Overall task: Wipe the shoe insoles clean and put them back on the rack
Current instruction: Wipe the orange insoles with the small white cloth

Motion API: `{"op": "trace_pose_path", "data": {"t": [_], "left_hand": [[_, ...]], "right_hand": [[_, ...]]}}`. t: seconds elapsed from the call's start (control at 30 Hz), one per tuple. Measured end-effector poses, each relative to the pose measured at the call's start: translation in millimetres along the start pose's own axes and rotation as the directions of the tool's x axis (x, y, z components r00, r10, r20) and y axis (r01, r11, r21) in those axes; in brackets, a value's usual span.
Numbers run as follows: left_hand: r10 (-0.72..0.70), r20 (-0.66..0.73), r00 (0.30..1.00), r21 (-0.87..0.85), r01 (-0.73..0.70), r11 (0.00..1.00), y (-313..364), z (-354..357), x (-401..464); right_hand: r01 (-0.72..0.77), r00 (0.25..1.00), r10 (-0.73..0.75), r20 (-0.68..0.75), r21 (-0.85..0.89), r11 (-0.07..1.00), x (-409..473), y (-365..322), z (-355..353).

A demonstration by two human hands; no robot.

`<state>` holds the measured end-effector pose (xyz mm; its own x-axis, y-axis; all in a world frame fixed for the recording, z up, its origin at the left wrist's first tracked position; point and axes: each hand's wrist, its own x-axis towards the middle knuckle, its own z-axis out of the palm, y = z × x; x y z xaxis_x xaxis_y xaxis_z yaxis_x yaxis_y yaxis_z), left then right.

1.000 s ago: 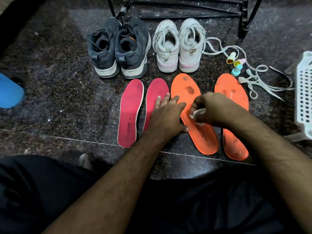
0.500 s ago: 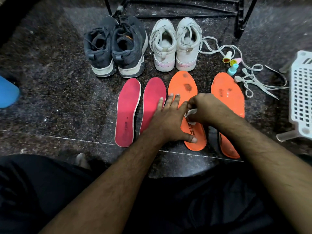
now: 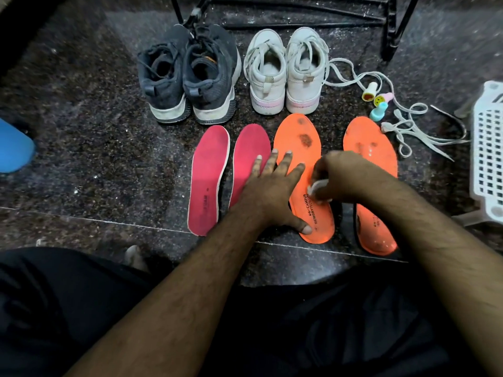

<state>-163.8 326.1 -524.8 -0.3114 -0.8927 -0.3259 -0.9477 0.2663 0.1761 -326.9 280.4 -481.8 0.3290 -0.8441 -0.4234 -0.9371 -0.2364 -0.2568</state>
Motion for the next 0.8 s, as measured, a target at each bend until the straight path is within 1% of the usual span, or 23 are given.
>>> {"op": "trace_pose_path", "data": {"t": [0.03,0.07,0.1,0.13,0.2,0.23,0.27,0.3,0.33,0.37,0.4,0.43,0.47,0.5,0.53,0.6,0.63,0.67,0.7,0.73,0.77,0.8], "left_hand": [[0.001,-0.002,1.000,0.000,-0.001,1.000,1,0,0],[0.000,0.000,1.000,-0.001,0.000,1.000,1,0,0],[-0.001,0.006,1.000,-0.003,0.001,1.000,1,-1,0],[0.000,0.011,1.000,-0.007,0.000,1.000,1,-1,0],[-0.001,0.011,1.000,-0.008,0.002,1.000,1,-1,0],[-0.003,0.012,1.000,-0.006,0.003,1.000,1,-1,0],[-0.004,0.015,1.000,-0.006,0.004,1.000,1,-2,0],[-0.006,0.019,1.000,-0.005,0.006,1.000,1,-2,0],[-0.007,0.022,1.000,-0.004,0.007,1.000,2,-2,0],[-0.008,0.025,1.000,-0.004,0.008,1.000,2,-2,0],[-0.008,0.029,1.000,-0.007,0.008,1.000,2,-2,1],[-0.008,0.028,1.000,-0.009,0.008,1.000,2,-2,1],[-0.007,0.023,1.000,-0.011,0.008,1.000,1,-1,0],[-0.008,0.019,1.000,-0.010,0.008,1.000,2,-1,0],[-0.008,0.018,1.000,-0.007,0.008,1.000,2,-1,0],[-0.009,0.014,1.000,-0.002,0.009,1.000,2,0,0],[-0.007,0.012,1.000,-0.002,0.007,1.000,2,0,1],[-0.006,0.011,1.000,-0.003,0.006,1.000,2,0,1],[-0.005,0.011,1.000,-0.004,0.005,1.000,1,0,1],[-0.003,0.007,1.000,-0.005,0.003,1.000,1,0,1],[-0.002,0.001,1.000,-0.007,0.002,1.000,1,0,1],[-0.001,-0.003,1.000,-0.007,0.001,1.000,1,0,1]], "right_hand": [[0.058,0.989,-0.055,0.135,-0.021,0.998,-6,-5,2],[0.094,0.971,-0.081,0.226,-0.050,0.994,-11,-9,6],[0.096,0.968,-0.074,0.238,-0.081,0.992,-10,-11,9],[0.061,0.982,-0.043,0.181,-0.097,0.993,-8,-11,9],[-0.027,1.000,0.028,0.010,-0.093,0.995,-6,-7,1],[-0.028,1.000,0.027,-0.012,-0.084,0.996,-6,-4,-2],[0.006,0.999,-0.003,0.044,-0.071,0.997,-7,-2,-4],[0.055,0.989,-0.045,0.142,-0.069,0.996,-10,-4,-5],[0.094,0.970,-0.069,0.234,-0.099,0.991,-14,-7,-3],[0.110,0.960,-0.067,0.273,-0.147,0.983,-16,-9,0],[0.098,0.969,-0.050,0.242,-0.191,0.977,-13,-8,3],[0.056,0.984,-0.021,0.179,-0.193,0.980,-10,-7,1],[0.023,0.994,-0.006,0.107,-0.160,0.987,-8,-5,-2],[0.017,0.997,-0.008,0.073,-0.133,0.991,-7,-3,-5],[0.055,0.993,-0.041,0.113,-0.129,0.990,-7,-2,-7],[0.162,0.948,-0.110,0.299,-0.154,0.975,-12,-7,-7],[0.193,0.923,-0.109,0.369,-0.199,0.961,-15,-10,-3],[0.193,0.921,-0.089,0.378,-0.248,0.949,-15,-10,1],[0.169,0.944,-0.071,0.323,-0.285,0.944,-12,-8,2],[0.116,0.975,-0.056,0.215,-0.279,0.953,-9,-5,-1],[0.073,0.994,-0.051,0.099,-0.239,0.968,-7,-1,-5],[0.055,0.998,-0.052,0.024,-0.174,0.983,-6,0,-8]]}}
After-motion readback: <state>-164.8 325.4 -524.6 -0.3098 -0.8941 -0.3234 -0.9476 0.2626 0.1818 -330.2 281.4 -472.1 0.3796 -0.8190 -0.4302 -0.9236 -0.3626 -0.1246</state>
